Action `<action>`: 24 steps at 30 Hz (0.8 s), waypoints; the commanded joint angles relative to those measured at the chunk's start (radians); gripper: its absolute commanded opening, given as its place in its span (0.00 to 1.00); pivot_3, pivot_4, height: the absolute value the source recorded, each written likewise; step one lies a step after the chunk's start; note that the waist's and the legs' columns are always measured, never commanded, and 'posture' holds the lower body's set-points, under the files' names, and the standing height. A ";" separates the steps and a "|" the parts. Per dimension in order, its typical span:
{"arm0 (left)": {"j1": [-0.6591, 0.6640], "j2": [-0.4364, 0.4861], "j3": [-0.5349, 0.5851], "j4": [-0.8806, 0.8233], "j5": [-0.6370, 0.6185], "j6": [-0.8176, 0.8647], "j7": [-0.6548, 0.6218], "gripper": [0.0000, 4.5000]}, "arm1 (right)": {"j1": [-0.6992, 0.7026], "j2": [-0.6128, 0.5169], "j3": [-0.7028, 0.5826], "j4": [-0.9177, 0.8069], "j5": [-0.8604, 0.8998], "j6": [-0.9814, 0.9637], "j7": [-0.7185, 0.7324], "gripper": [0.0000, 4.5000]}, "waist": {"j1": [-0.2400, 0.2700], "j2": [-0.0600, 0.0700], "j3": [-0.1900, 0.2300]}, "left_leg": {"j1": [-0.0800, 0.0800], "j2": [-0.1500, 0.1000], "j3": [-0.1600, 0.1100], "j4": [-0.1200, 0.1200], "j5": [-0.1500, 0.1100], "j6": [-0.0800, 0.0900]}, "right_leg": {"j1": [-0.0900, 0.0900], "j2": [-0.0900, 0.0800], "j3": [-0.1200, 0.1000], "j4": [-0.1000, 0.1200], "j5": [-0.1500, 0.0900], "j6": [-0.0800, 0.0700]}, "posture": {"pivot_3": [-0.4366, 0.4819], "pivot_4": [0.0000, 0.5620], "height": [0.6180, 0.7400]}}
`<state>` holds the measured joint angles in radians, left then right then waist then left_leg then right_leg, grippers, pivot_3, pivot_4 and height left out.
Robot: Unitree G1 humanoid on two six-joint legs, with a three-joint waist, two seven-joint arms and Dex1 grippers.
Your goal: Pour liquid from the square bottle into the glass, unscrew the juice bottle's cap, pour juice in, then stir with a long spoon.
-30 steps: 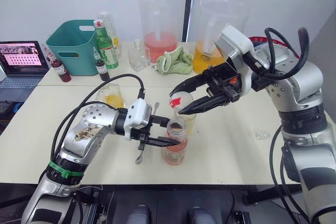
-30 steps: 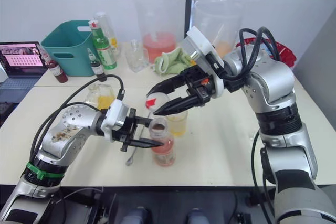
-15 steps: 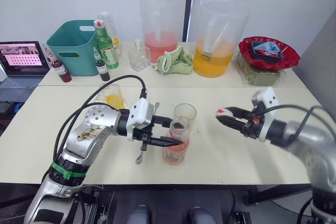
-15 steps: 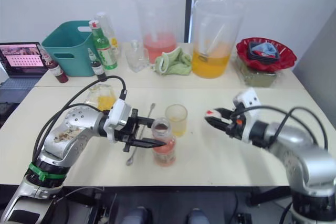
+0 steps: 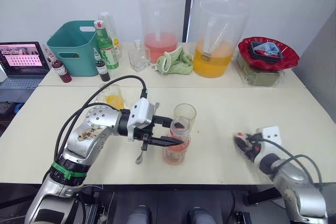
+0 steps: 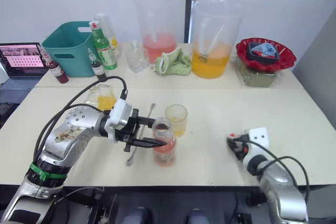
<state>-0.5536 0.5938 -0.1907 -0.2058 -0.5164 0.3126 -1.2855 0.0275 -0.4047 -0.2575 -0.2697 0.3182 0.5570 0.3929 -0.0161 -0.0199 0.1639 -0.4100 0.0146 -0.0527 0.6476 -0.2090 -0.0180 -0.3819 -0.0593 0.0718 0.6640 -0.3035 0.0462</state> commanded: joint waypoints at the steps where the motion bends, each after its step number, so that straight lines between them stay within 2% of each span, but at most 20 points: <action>1: 0.000 0.009 -0.014 0.002 0.022 0.026 0.005 0.43 | 0.002 0.007 0.015 0.034 0.026 0.014 0.025 0.37 | -0.001 0.000 0.000 | 0.002 0.000 0.000 0.000 0.000 0.000 | 0.002 0.000 0.000 0.000 0.000 0.000 | 0.48 0.27 1.00; 2: -0.002 0.010 -0.011 -0.002 0.019 0.031 0.008 0.43 | 0.001 0.007 0.018 0.038 0.029 0.014 0.031 0.37 | -0.002 0.000 0.000 | 0.005 0.000 0.000 -0.001 0.000 0.000 | 0.005 0.000 0.000 -0.001 0.000 0.000 | 0.48 0.27 1.00; 4: -0.012 0.013 -0.001 -0.012 0.011 0.048 0.016 0.43 | -0.003 0.003 0.022 0.050 0.026 0.012 0.032 0.58 | -0.002 0.000 0.000 | 0.009 0.001 -0.001 -0.003 0.000 0.000 | 0.010 0.001 -0.001 -0.003 0.000 0.000 | 0.48 0.27 1.00; 5: -0.017 0.014 0.004 -0.016 0.006 0.056 0.020 0.43 | -0.005 0.002 0.022 0.052 0.026 0.007 0.034 0.63 | -0.002 0.000 0.000 | 0.010 0.001 -0.001 -0.003 0.000 0.000 | 0.011 0.001 -0.001 -0.004 -0.001 0.000 | 0.48 0.27 1.00; 7: -0.028 0.014 0.016 -0.021 -0.006 0.074 0.028 0.43 | -0.012 0.002 0.015 0.043 0.032 -0.004 0.034 0.82 | -0.004 -0.001 0.000 | 0.010 0.001 -0.001 -0.003 0.000 0.000 | 0.012 0.001 -0.001 -0.006 -0.001 0.000 | 0.48 0.27 1.00; 10: -0.047 0.022 0.040 -0.023 -0.021 0.099 0.031 0.43 | -0.028 0.014 -0.004 -0.021 0.064 -0.038 0.046 1.00 | -0.006 -0.001 0.000 | 0.010 0.001 0.000 -0.003 0.000 0.000 | 0.012 0.001 -0.001 -0.006 -0.001 0.000 | 0.48 0.27 1.00; 16: -0.070 0.074 0.127 -0.016 -0.093 0.164 0.011 0.43 | -0.074 0.013 -0.006 -0.246 0.145 -0.090 0.069 1.00 | -0.009 0.001 0.001 | 0.002 0.000 0.000 -0.003 0.000 0.000 | 0.001 0.000 0.000 -0.001 0.000 0.000 | 0.48 0.27 1.00; 19: -0.087 0.099 0.172 -0.006 -0.125 0.192 0.006 0.43 | -0.102 -0.007 0.024 -0.366 0.216 -0.019 0.065 1.00 | -0.008 0.001 0.001 | -0.005 0.000 -0.001 -0.003 0.000 0.000 | -0.006 0.001 -0.001 0.001 0.000 0.000 | 0.48 0.27 1.00; 24: -0.106 0.125 0.205 0.030 -0.112 0.171 -0.003 0.43 | -0.102 -0.038 0.077 -0.495 0.337 0.120 0.041 1.00 | -0.001 0.001 0.002 | -0.005 0.000 -0.002 -0.003 0.000 0.000 | -0.006 0.000 -0.001 0.001 0.000 0.000 | 0.48 0.27 1.00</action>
<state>-0.6311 0.7125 -0.0158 -0.1740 -0.6150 0.5017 -1.2806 -0.0751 -0.4284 -0.1815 -0.7068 0.6103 0.6440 0.4436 -0.0166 -0.0189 0.1655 -0.4154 0.0144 -0.0542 0.6450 -0.2090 -0.0181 -0.3875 -0.0595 0.0711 0.6645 -0.3038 0.0460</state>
